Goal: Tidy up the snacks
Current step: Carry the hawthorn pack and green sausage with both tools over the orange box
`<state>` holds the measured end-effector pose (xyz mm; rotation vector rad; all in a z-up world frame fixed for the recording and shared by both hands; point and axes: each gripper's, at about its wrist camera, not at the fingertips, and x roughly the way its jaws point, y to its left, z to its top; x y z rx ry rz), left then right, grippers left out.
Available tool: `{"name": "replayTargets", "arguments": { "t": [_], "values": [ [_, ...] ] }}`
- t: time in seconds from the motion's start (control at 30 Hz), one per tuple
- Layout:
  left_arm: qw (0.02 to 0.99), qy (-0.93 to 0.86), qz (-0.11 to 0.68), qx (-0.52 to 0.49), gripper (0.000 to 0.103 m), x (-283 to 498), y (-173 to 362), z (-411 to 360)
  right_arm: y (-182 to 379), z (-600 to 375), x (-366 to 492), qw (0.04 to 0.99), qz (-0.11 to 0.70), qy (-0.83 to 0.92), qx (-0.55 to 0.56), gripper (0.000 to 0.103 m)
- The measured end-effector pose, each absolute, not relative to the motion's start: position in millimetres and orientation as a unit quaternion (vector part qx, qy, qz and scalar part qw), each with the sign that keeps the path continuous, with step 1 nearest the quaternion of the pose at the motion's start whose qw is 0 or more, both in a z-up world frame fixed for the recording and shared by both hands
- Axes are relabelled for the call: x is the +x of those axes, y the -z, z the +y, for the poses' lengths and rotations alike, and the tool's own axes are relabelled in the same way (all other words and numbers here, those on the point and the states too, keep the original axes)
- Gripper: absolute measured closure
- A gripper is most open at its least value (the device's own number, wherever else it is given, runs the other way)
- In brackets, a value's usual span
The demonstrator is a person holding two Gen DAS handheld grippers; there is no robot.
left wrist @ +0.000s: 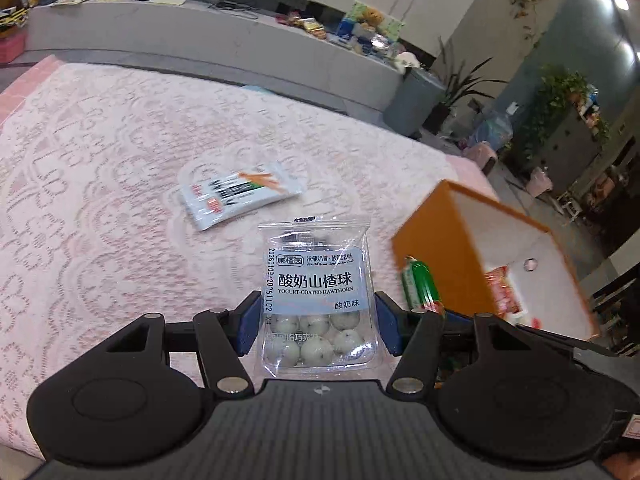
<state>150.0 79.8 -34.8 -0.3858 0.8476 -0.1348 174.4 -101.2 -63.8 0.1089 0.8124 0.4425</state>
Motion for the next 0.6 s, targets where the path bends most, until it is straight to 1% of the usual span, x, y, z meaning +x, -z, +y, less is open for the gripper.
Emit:
{"name": "replayTargets", "arguments": {
  "t": [0.23,0.4,0.6],
  "values": [
    [0.902,0.101,0.390,-0.154,0.036,159,0,29,31,-142,173,0.907,0.365,-0.207,0.042,0.082],
    [0.902,0.126,0.389,-0.138,0.036,172,-10,-11,15,-186,184,0.902,0.385,-0.189,0.043,0.082],
    [0.898,0.167,0.392,-0.111,0.036,195,-15,-64,12,-240,203,0.904,0.402,-0.143,0.027,0.082]
  ]
}}
